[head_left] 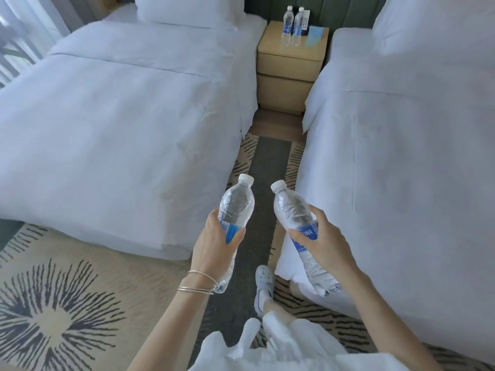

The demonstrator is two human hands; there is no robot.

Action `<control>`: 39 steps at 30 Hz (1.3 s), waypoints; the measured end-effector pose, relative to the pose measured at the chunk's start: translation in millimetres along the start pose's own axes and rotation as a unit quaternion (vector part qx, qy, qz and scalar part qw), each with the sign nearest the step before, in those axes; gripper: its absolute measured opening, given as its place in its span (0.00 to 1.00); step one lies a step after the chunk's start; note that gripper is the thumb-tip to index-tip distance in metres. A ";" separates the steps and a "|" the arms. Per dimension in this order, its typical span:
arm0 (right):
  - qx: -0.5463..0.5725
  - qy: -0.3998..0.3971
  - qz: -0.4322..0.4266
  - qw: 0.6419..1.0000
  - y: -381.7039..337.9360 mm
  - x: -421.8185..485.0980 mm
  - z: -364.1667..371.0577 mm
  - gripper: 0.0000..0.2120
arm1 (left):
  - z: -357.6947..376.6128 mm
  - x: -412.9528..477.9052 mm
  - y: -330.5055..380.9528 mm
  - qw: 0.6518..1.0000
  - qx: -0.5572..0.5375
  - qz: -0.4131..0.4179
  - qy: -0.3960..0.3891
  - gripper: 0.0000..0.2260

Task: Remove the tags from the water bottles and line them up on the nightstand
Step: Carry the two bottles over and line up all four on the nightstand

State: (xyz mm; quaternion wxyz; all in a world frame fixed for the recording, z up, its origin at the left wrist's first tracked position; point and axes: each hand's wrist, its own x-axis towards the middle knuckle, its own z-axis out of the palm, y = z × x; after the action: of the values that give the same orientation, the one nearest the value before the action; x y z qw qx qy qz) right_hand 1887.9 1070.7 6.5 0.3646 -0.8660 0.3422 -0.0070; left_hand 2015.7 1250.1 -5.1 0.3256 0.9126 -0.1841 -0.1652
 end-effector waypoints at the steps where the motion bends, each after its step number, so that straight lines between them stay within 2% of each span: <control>1: 0.000 0.001 0.001 1.000 -0.9 14.6 -3.0 0.32 | 1.3 14.7 5.8 1.000 0.001 -0.002 -0.001 0.28; 9: -0.019 0.031 0.003 0.999 -18.0 143.4 -48.2 0.32 | 1.6 135.9 66.1 1.000 0.009 0.023 0.004 0.27; 15: 0.003 0.050 0.008 0.999 -21.8 208.0 -75.7 0.32 | 9.7 203.0 98.0 1.000 -0.004 0.023 0.000 0.27; 25: -0.003 0.061 0.051 0.997 -31.3 305.0 -82.5 0.32 | 18.6 315.9 119.3 0.998 0.000 0.050 -0.038 0.27; 39: 0.034 0.127 0.077 0.988 -108.7 483.1 -86.3 0.32 | -30.6 533.9 150.0 0.988 0.001 0.137 -0.070 0.26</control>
State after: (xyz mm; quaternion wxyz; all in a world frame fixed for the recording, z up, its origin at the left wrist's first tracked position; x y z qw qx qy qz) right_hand 2299.0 782.2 24.4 0.3469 -0.8163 0.4509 -0.1002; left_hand 2462.8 921.6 18.6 0.3307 0.8651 -0.3300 -0.1825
